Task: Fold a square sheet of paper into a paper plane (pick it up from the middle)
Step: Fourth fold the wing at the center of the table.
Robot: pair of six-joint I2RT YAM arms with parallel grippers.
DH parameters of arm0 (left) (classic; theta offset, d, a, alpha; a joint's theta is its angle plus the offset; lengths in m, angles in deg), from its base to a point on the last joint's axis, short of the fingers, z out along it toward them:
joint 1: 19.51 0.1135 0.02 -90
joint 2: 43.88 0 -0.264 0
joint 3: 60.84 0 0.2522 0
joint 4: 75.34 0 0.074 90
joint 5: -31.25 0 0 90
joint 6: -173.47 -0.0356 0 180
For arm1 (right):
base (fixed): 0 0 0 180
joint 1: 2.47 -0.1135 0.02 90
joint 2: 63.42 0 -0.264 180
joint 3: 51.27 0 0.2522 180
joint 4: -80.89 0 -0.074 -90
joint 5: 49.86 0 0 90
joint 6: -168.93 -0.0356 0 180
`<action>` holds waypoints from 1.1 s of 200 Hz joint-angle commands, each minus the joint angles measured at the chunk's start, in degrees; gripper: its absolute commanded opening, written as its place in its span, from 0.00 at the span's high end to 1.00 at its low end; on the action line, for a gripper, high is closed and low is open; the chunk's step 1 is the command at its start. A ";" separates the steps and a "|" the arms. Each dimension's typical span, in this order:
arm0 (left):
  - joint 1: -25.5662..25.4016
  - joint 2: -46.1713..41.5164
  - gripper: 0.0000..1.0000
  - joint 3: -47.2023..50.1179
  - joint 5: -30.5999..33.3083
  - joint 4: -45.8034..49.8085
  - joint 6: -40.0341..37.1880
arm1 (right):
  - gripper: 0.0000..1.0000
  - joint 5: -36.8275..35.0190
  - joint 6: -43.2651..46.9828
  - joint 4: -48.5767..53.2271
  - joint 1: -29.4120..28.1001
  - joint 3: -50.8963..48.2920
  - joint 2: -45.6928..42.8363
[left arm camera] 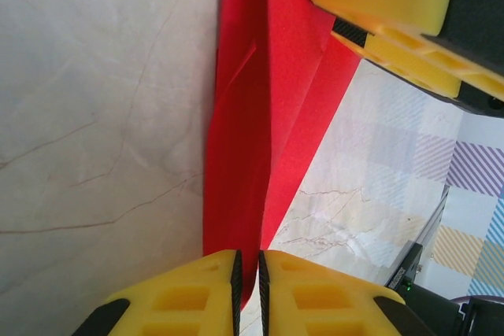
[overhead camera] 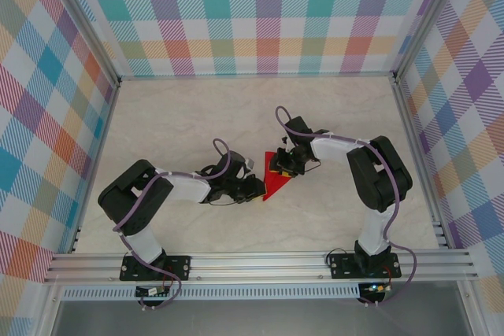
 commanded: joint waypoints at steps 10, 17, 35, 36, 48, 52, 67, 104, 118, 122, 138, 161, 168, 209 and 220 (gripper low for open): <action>-0.85 0.45 0.85 -0.74 -0.70 2.27 -0.84 | 0.63 -9.10 -0.32 3.73 0.23 -3.00 6.05; -0.89 0.41 0.86 -0.75 -0.83 2.34 -0.90 | 0.63 -9.13 -0.32 3.75 0.28 -3.00 6.06; -1.12 0.41 0.88 -0.82 -0.88 2.84 -0.99 | 0.63 -9.13 -0.32 3.78 0.23 -2.91 6.14; -1.13 0.41 0.88 -0.83 -0.88 2.90 -0.99 | 0.63 -9.13 -0.32 3.75 0.23 -2.91 6.14; -1.16 0.56 0.88 -0.92 -0.74 3.74 -1.08 | 0.63 -9.11 -0.37 3.73 0.23 -2.86 6.22; -1.17 0.66 0.89 -0.90 -0.56 4.04 -1.08 | 0.63 -9.13 -0.47 3.81 0.27 -2.83 6.23; -1.21 0.81 0.90 -0.74 -0.14 4.85 -1.18 | 0.63 -9.13 -0.52 3.99 0.23 -2.65 6.40; -1.17 1.01 0.95 -1.00 0.43 7.64 -1.25 | 0.63 -9.80 -0.98 5.09 0.22 -1.99 7.06; -1.22 1.29 0.95 -1.84 0.57 9.00 -1.55 | 0.63 -10.26 -1.20 5.57 0.24 -1.77 7.28; -1.14 1.36 0.95 -1.89 0.60 9.02 -1.45 | 0.63 -10.35 -1.32 5.76 0.23 -1.77 7.34; -1.21 1.54 0.95 -2.08 0.31 9.13 -1.43 | 0.65 -10.70 -1.45 6.25 0.23 -1.48 7.56; -1.17 0.46 0.91 -2.49 0.22 9.52 -1.39 | 0.65 -11.06 -1.56 6.65 0.23 -1.41 7.81; -1.21 -0.37 0.89 -2.64 0.47 9.88 -1.52 | 0.65 -11.06 -1.60 6.67 0.23 -1.41 7.89; -0.02 -6.81 0.82 -3.38 5.13 13.82 -3.60 | 0.65 -10.99 -1.37 6.87 0.23 -1.41 8.07; 0.41 -7.72 0.82 -3.62 5.95 13.49 -4.19 | 0.65 -10.97 -1.22 6.98 0.23 -1.26 8.32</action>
